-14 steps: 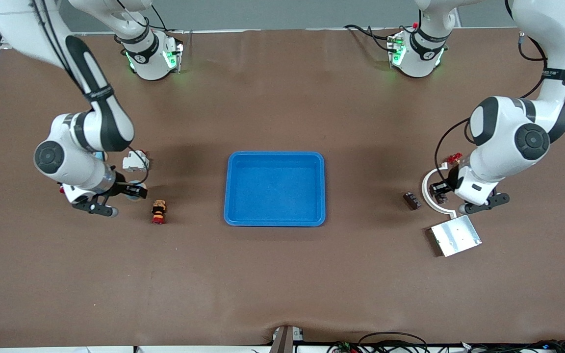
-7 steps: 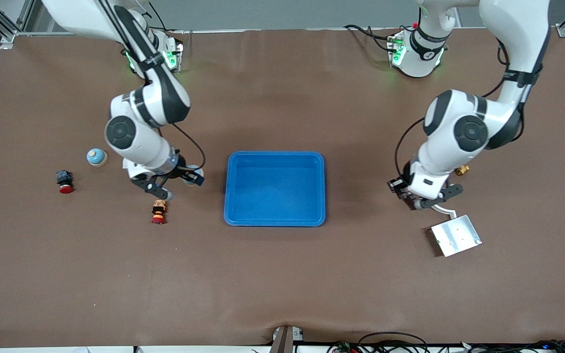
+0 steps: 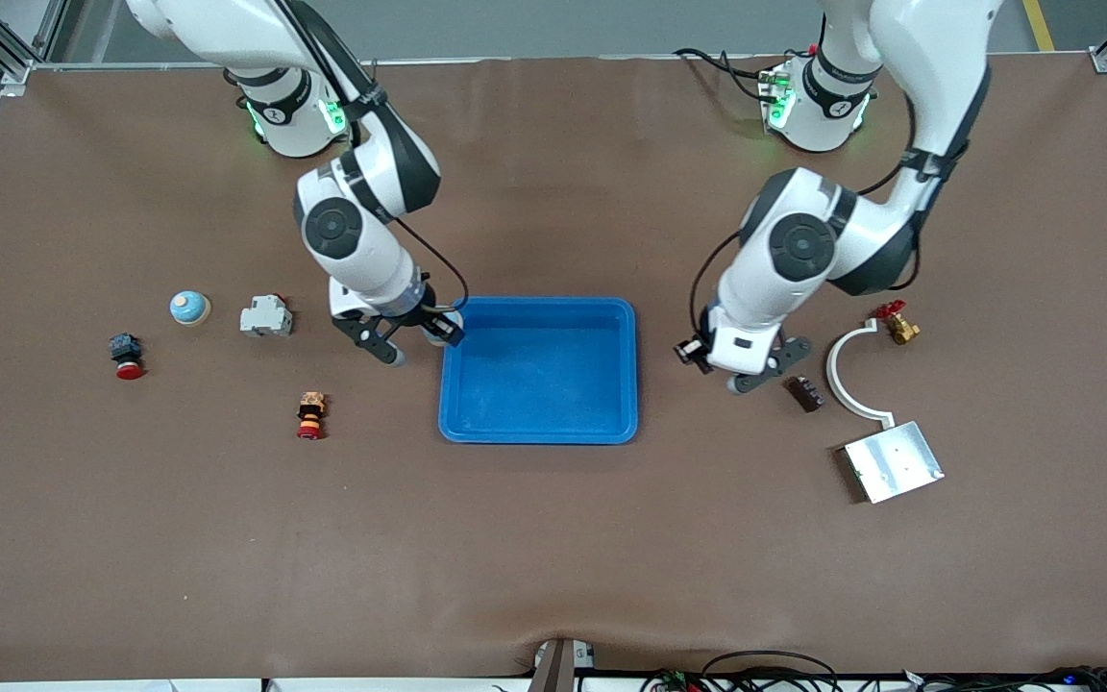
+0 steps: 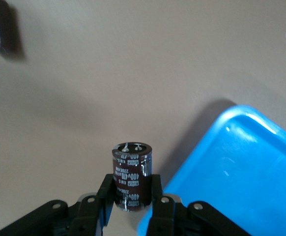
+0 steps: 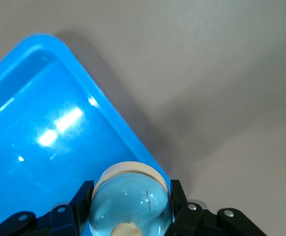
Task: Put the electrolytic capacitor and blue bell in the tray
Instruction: 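Lower the capacitor and bell into the blue tray, opening both grippers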
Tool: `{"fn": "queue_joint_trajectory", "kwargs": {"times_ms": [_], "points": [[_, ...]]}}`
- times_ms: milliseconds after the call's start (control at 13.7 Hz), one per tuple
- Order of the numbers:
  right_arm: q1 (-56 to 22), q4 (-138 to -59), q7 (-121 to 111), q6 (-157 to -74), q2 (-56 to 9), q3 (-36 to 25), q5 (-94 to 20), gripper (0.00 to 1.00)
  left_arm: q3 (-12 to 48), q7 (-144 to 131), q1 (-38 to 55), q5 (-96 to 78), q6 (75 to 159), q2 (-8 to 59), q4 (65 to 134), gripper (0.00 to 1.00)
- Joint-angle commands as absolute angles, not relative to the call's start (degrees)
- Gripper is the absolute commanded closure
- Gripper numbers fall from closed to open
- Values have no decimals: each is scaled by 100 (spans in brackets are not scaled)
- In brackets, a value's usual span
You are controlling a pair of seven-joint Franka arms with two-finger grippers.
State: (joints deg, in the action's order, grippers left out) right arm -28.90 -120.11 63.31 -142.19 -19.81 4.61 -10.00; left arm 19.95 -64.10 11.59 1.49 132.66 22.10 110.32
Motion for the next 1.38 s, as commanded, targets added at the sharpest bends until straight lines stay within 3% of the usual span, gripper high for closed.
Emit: {"fn": "queue_joint_trajectory", "kwargs": {"times_ms": [0, 364, 946, 1019, 1091, 1237, 1310], "points": [[-3225, -11498, 6880, -14212, -2486, 361, -967, 100, 1951, -7204, 1493, 299, 13403, 2609, 10636, 100], [-3445, -10873, 7925, -14194, -3215, 352, -204, 100, 1898, -8839, 2153, 299, 13499, 3435, 9836, 100], [-3604, -10591, 8472, -14203, -3630, 352, 114, 100, 1767, -9991, 2487, 562, 13755, 3937, 9870, 100], [-3612, -10565, 8507, -14203, -3630, 352, 114, 100, 1758, -10124, 2540, 589, 13755, 3981, 9870, 92], [-3621, -10556, 8517, -14203, -3639, 352, 114, 100, 1749, -10177, 2557, 589, 13755, 4008, 9870, 73], [-3656, -10547, 8517, -14203, -3648, 352, 114, 100, 1749, -10178, 2558, 589, 13746, 4008, 9861, 0], [-3630, -10547, 8517, -14194, -3647, 343, 114, 45, 1749, -10178, 2558, 589, 13737, 3990, 9827, 0]]}}
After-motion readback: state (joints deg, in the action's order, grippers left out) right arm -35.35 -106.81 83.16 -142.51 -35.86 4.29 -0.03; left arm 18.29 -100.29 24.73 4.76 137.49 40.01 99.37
